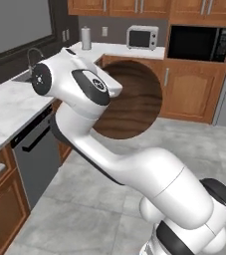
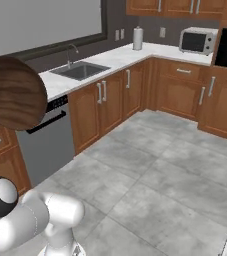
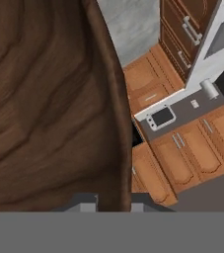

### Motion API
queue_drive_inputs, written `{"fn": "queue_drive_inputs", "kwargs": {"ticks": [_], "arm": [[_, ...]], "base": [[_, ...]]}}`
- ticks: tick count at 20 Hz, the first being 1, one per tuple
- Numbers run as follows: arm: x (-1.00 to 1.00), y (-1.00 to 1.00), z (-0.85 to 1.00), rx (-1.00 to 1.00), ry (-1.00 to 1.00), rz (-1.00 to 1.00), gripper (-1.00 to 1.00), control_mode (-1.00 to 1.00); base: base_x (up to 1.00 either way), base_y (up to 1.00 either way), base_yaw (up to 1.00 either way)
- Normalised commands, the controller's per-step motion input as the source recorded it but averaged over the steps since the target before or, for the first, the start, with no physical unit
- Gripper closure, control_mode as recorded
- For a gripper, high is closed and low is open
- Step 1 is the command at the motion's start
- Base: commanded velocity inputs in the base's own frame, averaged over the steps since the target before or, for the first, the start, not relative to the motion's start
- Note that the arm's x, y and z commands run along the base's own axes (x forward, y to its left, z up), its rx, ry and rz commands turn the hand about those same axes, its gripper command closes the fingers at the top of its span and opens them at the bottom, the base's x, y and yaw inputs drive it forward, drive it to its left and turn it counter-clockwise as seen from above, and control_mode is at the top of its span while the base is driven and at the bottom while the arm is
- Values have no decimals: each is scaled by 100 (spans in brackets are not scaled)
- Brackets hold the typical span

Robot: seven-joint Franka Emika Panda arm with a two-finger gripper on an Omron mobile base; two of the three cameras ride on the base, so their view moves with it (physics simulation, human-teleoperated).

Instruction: Move the bowls from the cabinet to the plates on the dining table.

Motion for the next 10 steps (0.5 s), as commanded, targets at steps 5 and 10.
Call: {"fn": "queue_drive_inputs", "kwargs": {"ticks": [5, 10], "arm": [[0, 0, 0, 0, 0, 0, 100, 100], [0, 0, 0, 0, 0, 0, 100, 100]], "base": [[0, 0, -25], [0, 0, -25]]}}
